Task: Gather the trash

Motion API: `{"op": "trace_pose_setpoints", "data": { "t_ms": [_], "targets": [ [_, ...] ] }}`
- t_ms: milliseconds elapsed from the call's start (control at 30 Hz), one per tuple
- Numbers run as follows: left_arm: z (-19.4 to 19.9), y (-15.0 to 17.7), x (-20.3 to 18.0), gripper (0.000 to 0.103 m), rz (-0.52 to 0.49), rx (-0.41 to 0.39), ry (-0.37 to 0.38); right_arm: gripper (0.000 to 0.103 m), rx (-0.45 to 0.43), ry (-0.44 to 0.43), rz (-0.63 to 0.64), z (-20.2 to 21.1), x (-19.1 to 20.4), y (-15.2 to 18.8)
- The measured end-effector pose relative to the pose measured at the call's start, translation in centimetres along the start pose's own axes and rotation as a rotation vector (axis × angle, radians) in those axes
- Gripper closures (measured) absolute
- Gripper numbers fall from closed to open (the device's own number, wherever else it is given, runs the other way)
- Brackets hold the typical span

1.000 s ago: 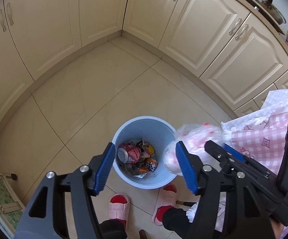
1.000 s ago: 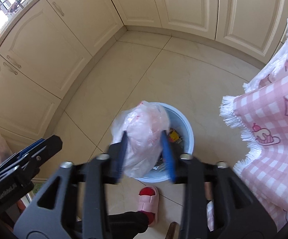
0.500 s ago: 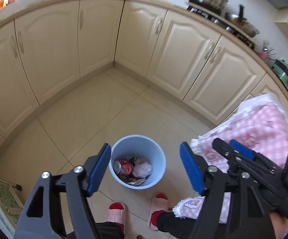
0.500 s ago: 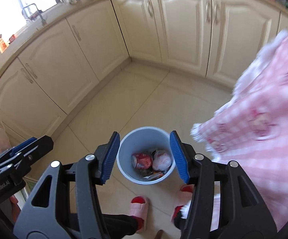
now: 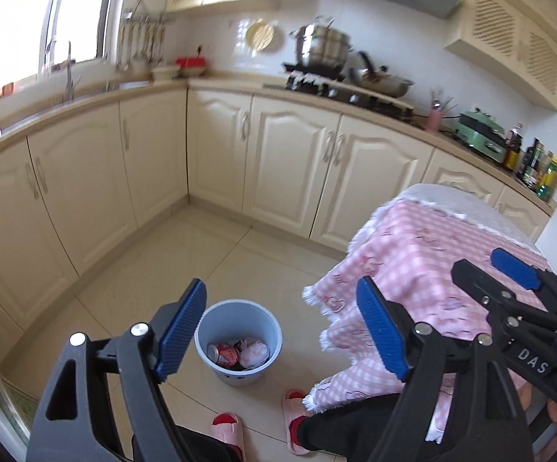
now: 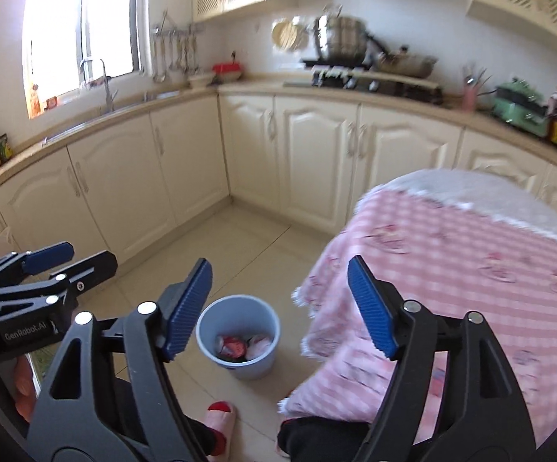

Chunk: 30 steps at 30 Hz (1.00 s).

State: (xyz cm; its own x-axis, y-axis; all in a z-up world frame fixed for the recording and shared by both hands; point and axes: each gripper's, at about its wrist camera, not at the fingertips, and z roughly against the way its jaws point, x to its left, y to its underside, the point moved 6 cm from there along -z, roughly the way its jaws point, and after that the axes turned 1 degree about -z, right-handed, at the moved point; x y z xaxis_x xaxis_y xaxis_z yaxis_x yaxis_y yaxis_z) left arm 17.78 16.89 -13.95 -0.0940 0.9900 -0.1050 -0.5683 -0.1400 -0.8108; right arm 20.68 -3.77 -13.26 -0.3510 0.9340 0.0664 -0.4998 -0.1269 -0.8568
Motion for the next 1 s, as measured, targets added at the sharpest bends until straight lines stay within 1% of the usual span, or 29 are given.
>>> {"op": "trace_pose_setpoints", "data": {
  "t_ms": [33, 67, 100, 200, 267, 367, 533, 667, 800, 1000],
  "targets": [
    [0.8, -0.2, -0.9, 0.022, -0.016, -0.010, -0.001, 0.028, -0.020, 0.014, -0.003, 1.6, -0.7, -0.1],
    [1.6, -0.3, -1.4, 0.018, -0.028, -0.016, -0.001, 0.027, -0.035, 0.026, -0.002, 2.8, -0.8, -0.3],
    [2.8, -0.4, -2.4, 0.017, -0.047, -0.032, -0.006, 0.026, -0.053, 0.035, -0.004, 4.1, -1.3, -0.4],
    [5.7, -1.0, -4.4, 0.017, -0.072, -0.102, -0.013, 0.023, -0.098, 0.051, -0.011, 7.5, -2.5, -0.5],
    [7.7, -1.3, -5.8, 0.016, -0.080, -0.143, -0.004, 0.022, -0.135, 0.079, -0.008, 9.6, -2.9, -0.7],
    [9.9, -1.4, -7.4, 0.016, -0.098, -0.183, 0.007, 0.019, -0.199, 0.102, -0.004, 13.0, -3.6, -1.2],
    [13.7, -1.6, -10.1, 0.016, -0.144, -0.262, 0.019, 0.017, -0.275, 0.125, -0.011, 17.2, -4.8, -1.8],
    [16.1, -1.8, -11.5, 0.016, -0.152, -0.322, 0.022, 0.015, -0.319, 0.147, -0.012, 19.8, -5.4, -1.8],
    [17.3, -1.9, -12.1, 0.014, -0.145, -0.363, 0.032, 0.015, -0.348, 0.160, -0.015, 21.4, -6.2, -1.8],
    [18.1, -2.0, -12.1, 0.014, -0.147, -0.407, 0.024, 0.013, -0.369, 0.166, -0.015, 22.3, -6.5, -1.6]
  ]
}}
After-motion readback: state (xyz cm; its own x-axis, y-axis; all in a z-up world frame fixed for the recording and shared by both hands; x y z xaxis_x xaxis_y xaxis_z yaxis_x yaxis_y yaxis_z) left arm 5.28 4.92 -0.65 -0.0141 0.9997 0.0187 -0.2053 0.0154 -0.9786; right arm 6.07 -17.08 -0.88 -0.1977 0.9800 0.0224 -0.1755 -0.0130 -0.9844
